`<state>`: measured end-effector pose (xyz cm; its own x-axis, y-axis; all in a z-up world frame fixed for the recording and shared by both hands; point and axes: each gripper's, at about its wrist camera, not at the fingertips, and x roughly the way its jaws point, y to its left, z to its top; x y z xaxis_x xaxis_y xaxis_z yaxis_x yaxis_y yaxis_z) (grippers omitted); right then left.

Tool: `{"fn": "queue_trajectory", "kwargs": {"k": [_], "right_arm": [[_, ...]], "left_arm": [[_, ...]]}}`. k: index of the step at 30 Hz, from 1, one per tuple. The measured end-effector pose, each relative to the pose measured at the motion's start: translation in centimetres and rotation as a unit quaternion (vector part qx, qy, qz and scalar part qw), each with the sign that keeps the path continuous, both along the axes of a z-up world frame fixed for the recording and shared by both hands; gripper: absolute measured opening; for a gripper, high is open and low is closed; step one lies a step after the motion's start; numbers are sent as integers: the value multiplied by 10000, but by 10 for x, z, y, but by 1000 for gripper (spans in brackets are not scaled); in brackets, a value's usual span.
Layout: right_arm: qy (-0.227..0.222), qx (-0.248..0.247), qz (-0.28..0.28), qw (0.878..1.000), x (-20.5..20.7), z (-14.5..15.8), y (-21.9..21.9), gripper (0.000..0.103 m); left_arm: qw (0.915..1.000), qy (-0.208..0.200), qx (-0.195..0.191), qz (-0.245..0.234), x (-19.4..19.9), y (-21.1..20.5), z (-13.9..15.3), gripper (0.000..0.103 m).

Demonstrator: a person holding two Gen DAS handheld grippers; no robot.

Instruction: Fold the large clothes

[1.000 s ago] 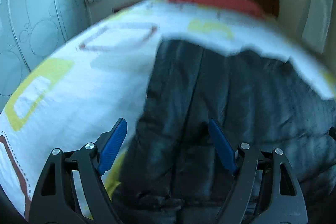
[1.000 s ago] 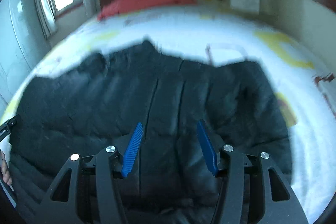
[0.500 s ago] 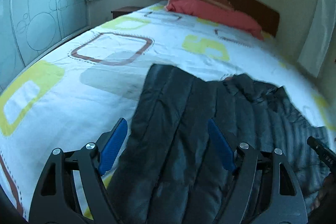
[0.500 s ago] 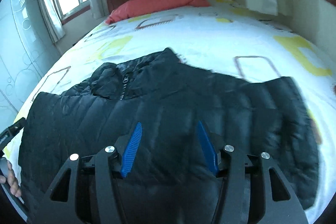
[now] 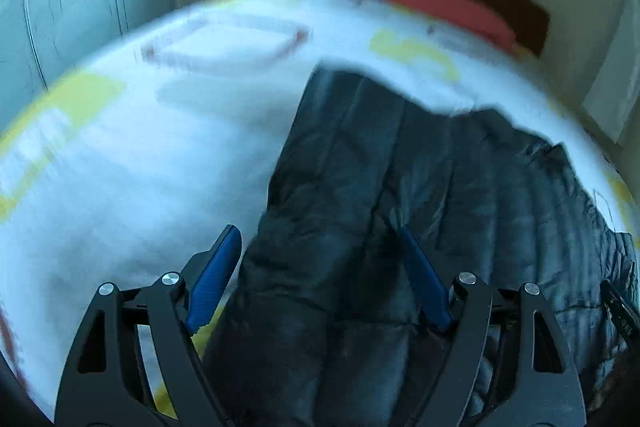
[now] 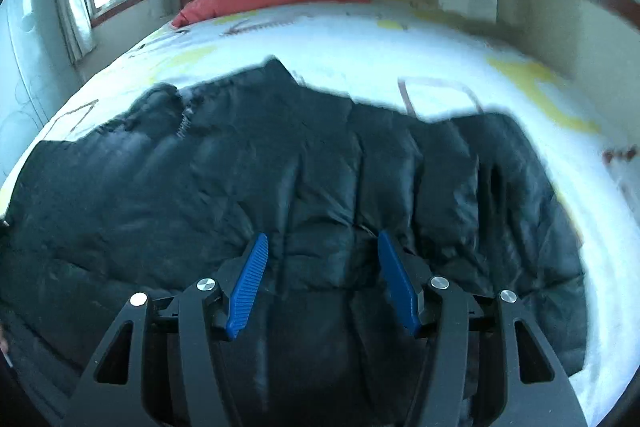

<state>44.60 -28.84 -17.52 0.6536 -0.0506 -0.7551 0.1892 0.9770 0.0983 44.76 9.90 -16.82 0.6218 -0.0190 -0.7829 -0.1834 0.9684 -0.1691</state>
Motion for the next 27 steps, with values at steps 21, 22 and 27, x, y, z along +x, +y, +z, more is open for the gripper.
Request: {"fn": "queue_trajectory", "kwargs": {"k": [21,22,27], "right_arm": [[-82,452,-473,9978,-124,32,-37,60],[-72,494,-503,9975,-135,32,-39,60],[56,686,-672,9954,-216,30,-56,60]], "left_arm": [[9963,180,-678,495,-117,64,16,85],[9957,187,-735,525,-133,70,16,85],[9908,260,-1128,705,-202,98,14,85]]}}
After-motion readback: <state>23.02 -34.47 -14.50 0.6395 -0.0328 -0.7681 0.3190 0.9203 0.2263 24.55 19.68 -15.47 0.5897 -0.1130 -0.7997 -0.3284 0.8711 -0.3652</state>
